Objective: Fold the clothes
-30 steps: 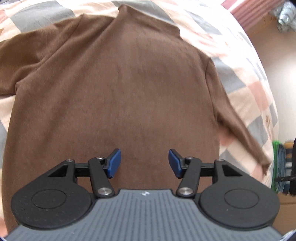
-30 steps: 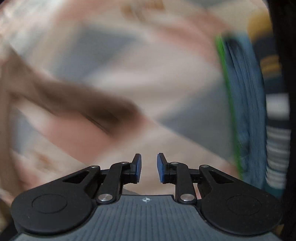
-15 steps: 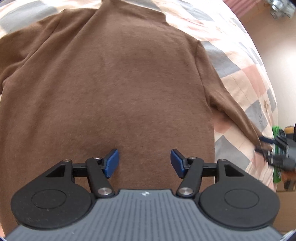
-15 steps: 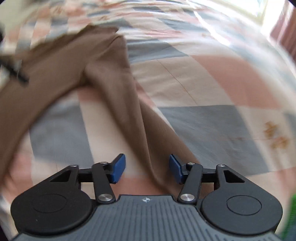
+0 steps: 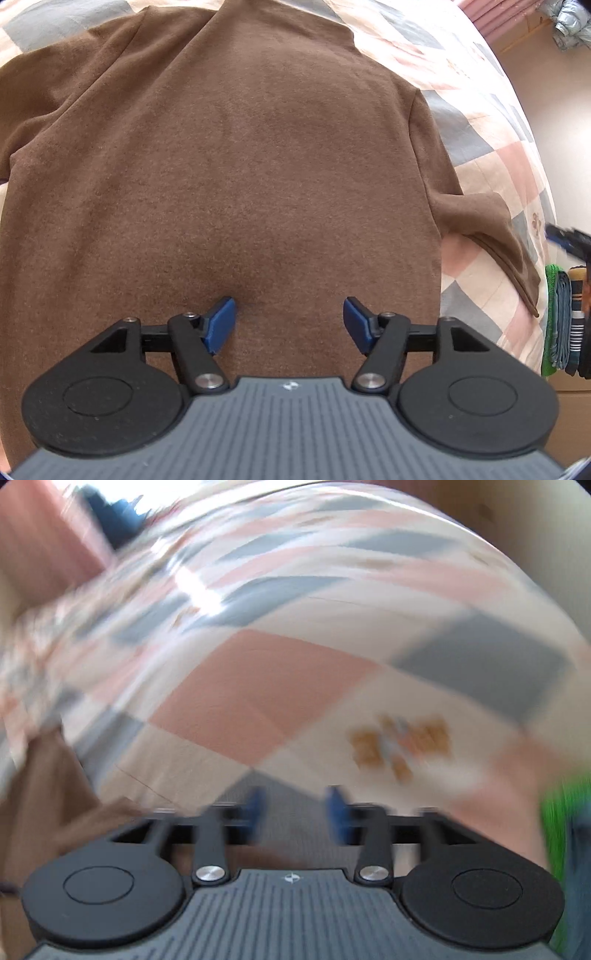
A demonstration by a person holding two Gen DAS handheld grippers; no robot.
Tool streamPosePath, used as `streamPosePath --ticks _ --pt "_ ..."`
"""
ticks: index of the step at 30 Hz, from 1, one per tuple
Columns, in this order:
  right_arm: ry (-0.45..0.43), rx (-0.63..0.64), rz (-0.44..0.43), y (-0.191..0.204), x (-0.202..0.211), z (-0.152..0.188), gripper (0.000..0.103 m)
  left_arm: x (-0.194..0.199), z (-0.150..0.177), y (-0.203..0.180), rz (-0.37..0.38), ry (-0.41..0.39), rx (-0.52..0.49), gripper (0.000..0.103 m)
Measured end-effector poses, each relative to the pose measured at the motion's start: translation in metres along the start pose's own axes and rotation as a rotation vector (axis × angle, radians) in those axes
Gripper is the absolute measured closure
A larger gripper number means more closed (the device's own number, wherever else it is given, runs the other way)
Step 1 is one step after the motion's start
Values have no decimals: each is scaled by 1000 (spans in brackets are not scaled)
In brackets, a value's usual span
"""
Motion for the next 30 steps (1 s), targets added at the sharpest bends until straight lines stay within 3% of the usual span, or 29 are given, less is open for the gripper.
streamPosePath --ticks 5,10,11,12,14,18,22,27,30 --pt "0 -255 6 -65 25 72 37 -4 -2 3 6 7 24 41" --pt "-48 -577 -92 -98 8 94 37 -11 -4 0 -3 27 5 38" --pt "-32 -617 -120 -97 1 94 61 -12 -5 -1 -7 31 -2 38" --pt "-16 -656 -147 -95 -5 94 97 -12 -5 -3 -11 34 -8 37" --pt "-23 -654 -172 -81 -1 94 97 -11 -6 -5 -10 34 -19 37" --pt "-111 -641 -198 -65 67 105 98 -4 -5 -4 1 24 -19 37" --pt "-117 -697 -102 -73 124 136 98 -1 2 2 12 5 31 37" --pt "-71 -752 0 -95 120 157 99 3 12 2 36 -11 58 37" --pt "-45 -642 93 -90 121 154 95 9 18 2 46 -15 46 37"
Point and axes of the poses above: each gripper's, at about its wrist camera, not at the fingertips, and x roughly against the way its jaws point, y to its left, z to its underside, the point moved 6 cm from there along -x, roughly the way its jaws point, and after that the axes turned 10 degrees about -x, right-handed, at the moved point
